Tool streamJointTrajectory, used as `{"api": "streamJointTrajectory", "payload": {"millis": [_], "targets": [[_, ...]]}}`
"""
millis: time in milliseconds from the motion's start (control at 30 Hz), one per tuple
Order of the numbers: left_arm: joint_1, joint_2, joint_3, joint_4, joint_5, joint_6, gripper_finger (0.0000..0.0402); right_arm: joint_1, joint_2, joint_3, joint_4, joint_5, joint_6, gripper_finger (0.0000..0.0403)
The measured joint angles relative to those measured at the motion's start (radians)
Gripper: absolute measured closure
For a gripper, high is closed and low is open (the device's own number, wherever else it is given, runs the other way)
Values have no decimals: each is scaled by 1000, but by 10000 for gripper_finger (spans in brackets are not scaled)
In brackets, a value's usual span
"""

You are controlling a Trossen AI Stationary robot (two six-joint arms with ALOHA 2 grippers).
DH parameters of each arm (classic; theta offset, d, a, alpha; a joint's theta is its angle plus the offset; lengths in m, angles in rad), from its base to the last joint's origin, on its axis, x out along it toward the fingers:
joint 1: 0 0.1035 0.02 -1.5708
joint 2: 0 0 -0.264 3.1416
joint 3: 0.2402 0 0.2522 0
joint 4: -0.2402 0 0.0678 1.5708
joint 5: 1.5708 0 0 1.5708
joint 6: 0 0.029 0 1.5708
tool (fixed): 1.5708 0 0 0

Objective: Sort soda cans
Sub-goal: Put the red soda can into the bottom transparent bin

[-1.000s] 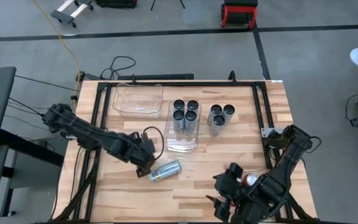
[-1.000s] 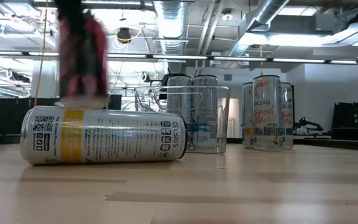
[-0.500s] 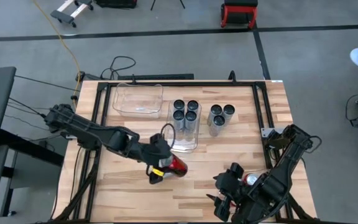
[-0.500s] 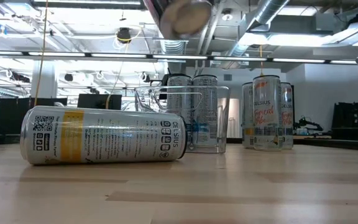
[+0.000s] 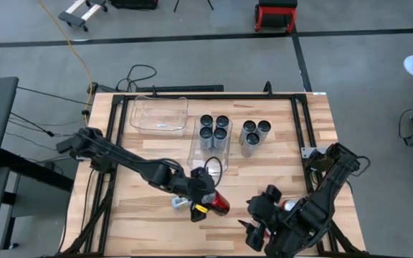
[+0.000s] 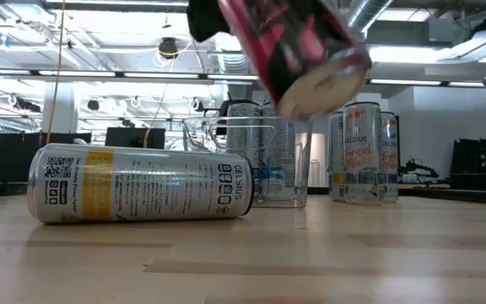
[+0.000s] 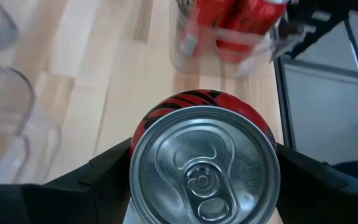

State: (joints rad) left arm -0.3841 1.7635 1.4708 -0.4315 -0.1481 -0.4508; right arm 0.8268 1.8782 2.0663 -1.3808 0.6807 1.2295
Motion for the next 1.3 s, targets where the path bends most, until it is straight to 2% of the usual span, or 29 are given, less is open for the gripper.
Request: {"api": "streamJointTrajectory", "payload": {"millis": [267, 667, 867, 1033, 1200, 1300], "targets": [[24, 36, 0, -33, 5, -45, 105, -18, 0, 0, -23, 0, -7, 77], [43, 141, 21, -175, -8, -24, 105, -32, 0, -1, -46, 1, -17, 77], [42, 151, 65, -223, -16, 72, 105, -33, -1, -13, -55, 2, -34, 77], [40, 150, 77, -193, -3, 162, 104, -53, 0, -61, -47, -24, -34, 77], [44, 149, 77, -194, 20, 146, 21, -110, 1, -90, 4, -86, -42, 77], [50, 149, 78, -185, 76, 144, 40, -146, 0, -93, 59, -130, -104, 77]]}}
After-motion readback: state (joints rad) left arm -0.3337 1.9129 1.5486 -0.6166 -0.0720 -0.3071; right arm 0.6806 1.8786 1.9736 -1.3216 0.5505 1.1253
